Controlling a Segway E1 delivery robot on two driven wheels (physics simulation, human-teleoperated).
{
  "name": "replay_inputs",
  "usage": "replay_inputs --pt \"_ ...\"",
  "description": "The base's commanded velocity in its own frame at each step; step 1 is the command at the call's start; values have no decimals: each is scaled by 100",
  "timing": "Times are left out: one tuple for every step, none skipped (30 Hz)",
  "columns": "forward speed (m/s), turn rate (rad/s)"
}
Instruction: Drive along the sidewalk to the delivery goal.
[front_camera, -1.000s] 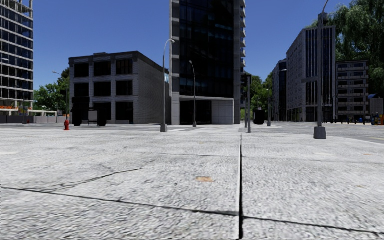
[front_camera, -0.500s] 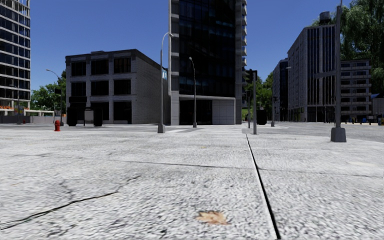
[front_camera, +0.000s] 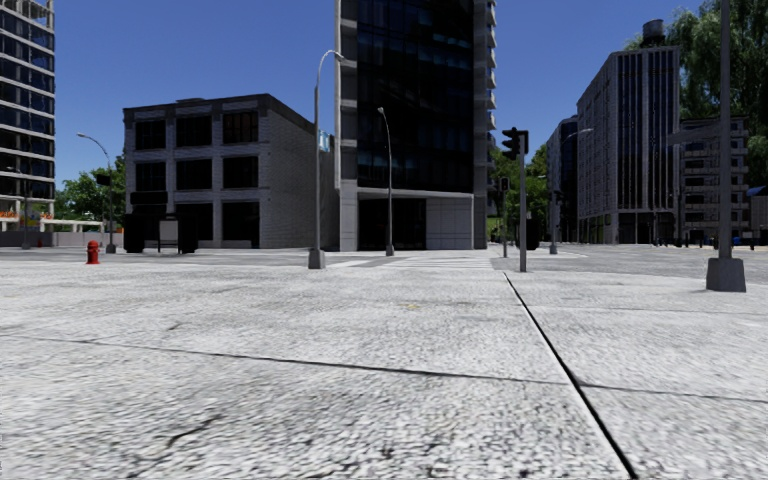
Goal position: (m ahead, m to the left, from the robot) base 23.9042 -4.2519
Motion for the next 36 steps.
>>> replay_inputs --pt "199 0" --pt "199 0" --pt "199 0" --pt "199 0" --pt "199 0" --pt "199 0" --pt "199 0" --pt "199 0" --pt "199 0" --pt "199 -9" --pt "199 -9" --pt "199 -30" --pt "199 -39" --pt "199 -41" --pt "199 -41" --pt "199 -41" --pt "199 -31" --pt "199 -23" --pt "199 -21" --pt "199 -20" --pt "199 -20" --pt "199 -20" --pt "199 -19" --pt "199 -21" --pt "199 -21" --pt "199 -21" --pt "199 -22" --pt "199 -22" --pt "199 -22" --pt "199 -22" --pt "199 -26" --pt "199 -29" --pt "199 -30" --pt "199 -30" --pt "199 -30" --pt "199 -30"
